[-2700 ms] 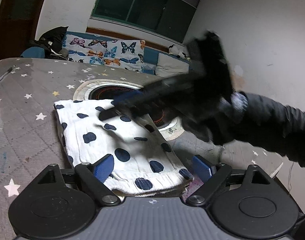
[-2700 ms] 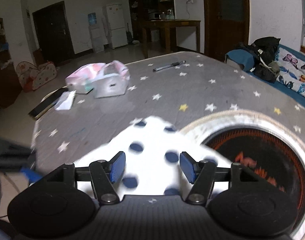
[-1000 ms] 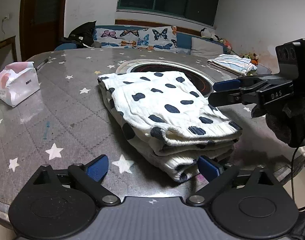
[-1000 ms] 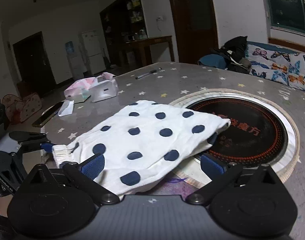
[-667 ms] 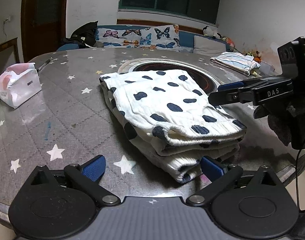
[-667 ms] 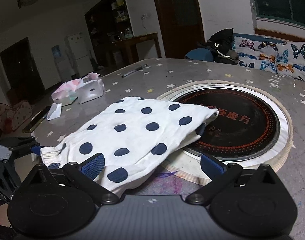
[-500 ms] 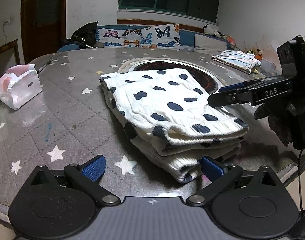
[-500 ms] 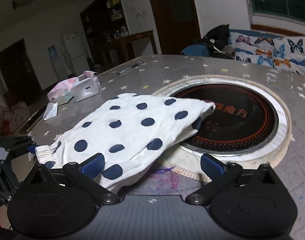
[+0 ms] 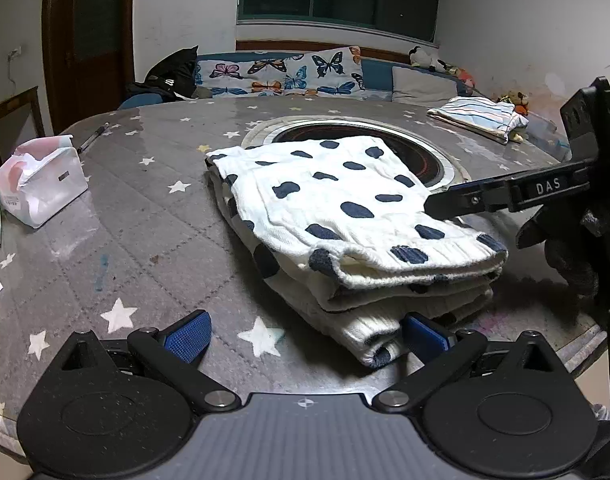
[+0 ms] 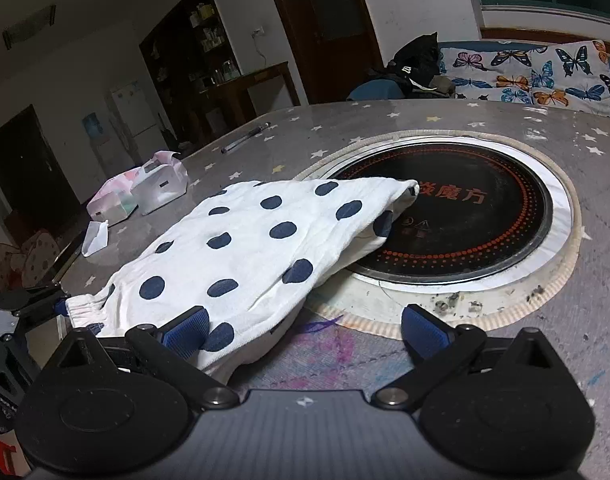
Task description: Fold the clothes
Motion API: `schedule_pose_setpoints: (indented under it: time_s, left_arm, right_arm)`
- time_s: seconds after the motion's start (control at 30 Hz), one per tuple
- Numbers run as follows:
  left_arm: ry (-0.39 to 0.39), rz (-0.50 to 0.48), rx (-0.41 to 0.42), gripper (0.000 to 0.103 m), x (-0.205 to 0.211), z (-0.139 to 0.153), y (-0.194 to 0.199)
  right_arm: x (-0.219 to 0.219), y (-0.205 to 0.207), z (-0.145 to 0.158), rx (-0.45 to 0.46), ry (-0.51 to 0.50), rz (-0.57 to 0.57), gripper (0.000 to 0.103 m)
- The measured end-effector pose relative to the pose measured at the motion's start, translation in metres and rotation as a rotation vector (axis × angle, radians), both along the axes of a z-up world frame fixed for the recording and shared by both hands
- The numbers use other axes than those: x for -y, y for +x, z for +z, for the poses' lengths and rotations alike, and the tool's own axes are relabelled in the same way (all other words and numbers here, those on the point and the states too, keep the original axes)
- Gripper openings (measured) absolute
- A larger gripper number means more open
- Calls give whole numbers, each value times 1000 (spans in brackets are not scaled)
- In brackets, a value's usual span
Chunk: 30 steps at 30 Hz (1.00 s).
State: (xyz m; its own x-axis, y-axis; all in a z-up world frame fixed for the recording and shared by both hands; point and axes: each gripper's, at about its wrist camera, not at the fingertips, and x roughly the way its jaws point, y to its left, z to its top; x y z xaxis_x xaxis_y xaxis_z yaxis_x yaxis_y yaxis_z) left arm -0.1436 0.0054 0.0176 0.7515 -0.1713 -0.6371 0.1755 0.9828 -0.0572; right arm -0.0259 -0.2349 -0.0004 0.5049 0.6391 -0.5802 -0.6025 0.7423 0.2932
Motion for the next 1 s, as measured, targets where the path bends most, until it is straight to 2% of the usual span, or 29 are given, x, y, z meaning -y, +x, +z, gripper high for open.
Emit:
schedule_pose_setpoints:
  time_s: [0.23,0.53,0.8,1.0]
  left_arm:
    - [11,20,3,103,-7,-1,2]
    - [45,73,15,103,-25,-1,15]
    - [48,118,12,103,-45,-2,35]
    - [57,170,11,103,-59,0,51]
  right_arm:
    - [-4,3,5,4,-18,22,103]
    - [-27,13,29,93,-29,78,103]
    - [-57,41,34,136,-63,133,103]
    - [-68,73,23,99,-87,117,103]
